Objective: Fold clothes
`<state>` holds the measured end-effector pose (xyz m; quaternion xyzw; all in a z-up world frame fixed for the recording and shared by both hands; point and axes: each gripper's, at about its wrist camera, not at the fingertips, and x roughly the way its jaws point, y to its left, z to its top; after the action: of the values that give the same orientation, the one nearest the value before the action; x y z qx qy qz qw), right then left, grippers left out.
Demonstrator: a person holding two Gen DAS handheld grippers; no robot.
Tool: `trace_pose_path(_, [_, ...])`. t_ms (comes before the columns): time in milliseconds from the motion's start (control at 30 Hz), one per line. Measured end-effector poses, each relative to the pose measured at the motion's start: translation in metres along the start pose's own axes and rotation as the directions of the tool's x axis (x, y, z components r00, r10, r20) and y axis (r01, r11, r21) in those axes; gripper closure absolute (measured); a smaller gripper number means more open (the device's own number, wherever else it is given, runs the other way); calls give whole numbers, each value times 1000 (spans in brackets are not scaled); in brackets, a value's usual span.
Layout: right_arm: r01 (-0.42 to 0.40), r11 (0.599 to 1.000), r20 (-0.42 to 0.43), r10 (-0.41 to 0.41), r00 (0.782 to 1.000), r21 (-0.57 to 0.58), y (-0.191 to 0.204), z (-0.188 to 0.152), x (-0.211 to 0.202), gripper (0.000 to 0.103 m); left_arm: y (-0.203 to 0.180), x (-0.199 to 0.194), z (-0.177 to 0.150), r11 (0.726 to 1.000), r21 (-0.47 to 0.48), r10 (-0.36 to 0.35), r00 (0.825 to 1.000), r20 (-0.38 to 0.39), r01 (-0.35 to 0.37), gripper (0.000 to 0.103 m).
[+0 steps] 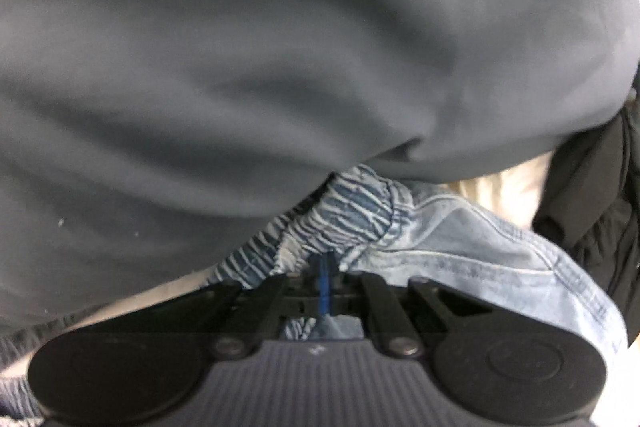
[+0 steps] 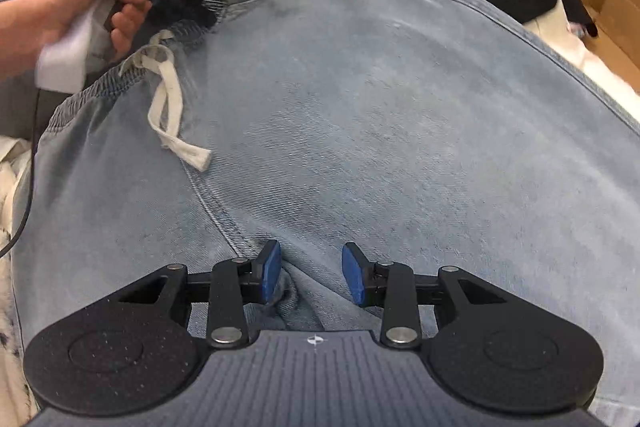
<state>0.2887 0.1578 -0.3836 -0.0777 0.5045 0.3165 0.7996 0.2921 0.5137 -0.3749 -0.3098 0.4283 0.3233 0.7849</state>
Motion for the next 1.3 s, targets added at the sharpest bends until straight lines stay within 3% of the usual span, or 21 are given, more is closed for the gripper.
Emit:
trace_pose_path(100, [-3,1000,15,3,1000,2,-2,0,-7,62,1,-14,3,999,13,-37,999,-29,38,100])
trace_pose_path(233, [-7,1000,43,8,999,-10,-2,2,-16,62,4,-49,-3,997,78,-29,1000,11,28,99])
trace_pose_path(433, [-30,998,80,35,996,-59,9,10,-25,62,21,-88,-24,990,124,-68,998,-5,68,99])
trace_pose_path(700, [-49,991,81,59,995,-129,26,11,-25,62,37,-95,-61,985,151,-78,997,-23,81,99])
trace_pose_path(833, [-27,991,91,39,995,-132,17,9,-28,62,50,-102,-79,988,142,-57,998,-26,60,99])
trace_pose_path(1033, [63,991,72,-55,996,-115,-22,-5,-27,62,87,-118,-94,993,115,20,998,-65,-12,99])
trace_pose_path(1300, [112,992,20,-111,994,-50,-69,-28,-21,62,138,-115,-105,988,86,138,975,-172,-125,98])
